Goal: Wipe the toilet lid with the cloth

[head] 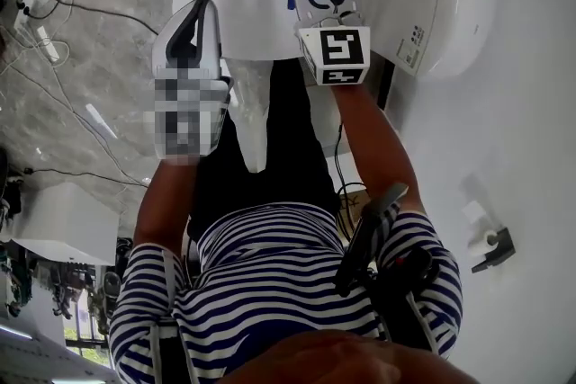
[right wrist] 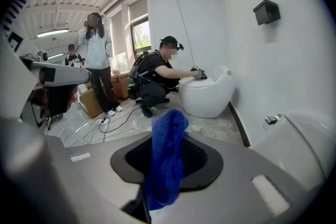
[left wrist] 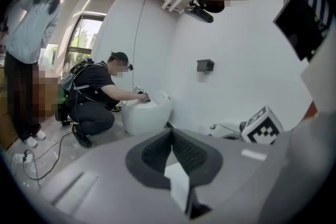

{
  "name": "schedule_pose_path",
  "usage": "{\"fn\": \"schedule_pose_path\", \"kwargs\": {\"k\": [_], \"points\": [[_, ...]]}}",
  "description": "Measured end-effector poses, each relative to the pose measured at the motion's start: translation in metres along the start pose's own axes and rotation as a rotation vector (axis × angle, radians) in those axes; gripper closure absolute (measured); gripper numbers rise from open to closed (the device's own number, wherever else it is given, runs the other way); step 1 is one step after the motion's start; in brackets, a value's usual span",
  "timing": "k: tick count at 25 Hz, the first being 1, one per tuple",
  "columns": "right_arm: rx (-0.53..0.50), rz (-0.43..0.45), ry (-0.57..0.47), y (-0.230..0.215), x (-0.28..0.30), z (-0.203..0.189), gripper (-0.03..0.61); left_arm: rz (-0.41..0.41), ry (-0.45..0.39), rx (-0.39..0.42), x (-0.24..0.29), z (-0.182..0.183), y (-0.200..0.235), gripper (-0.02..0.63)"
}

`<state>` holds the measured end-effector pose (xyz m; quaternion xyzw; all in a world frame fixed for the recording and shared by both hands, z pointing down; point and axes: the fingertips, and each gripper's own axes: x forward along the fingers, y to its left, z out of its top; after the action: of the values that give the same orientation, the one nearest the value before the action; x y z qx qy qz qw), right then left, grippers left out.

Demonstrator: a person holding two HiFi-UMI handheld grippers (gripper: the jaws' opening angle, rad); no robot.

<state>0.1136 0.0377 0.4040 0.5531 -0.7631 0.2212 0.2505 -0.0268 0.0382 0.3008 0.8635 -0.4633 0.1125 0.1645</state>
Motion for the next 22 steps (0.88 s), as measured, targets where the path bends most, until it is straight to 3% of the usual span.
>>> {"fn": "schedule_pose_path", "kwargs": {"k": [9,22], "points": [[0.059,-0.147,0.007,-0.103,-0.052,-0.036,0.466,-0.086,0.026,0.033,0.039,-0.006,-0.067,0.612],[0.069,-0.119,0.105,-0.104,-0.003,-0.123,0.466,-0.108,0.076,0.053,0.052,-0.037,-0.078,0.612]]}}
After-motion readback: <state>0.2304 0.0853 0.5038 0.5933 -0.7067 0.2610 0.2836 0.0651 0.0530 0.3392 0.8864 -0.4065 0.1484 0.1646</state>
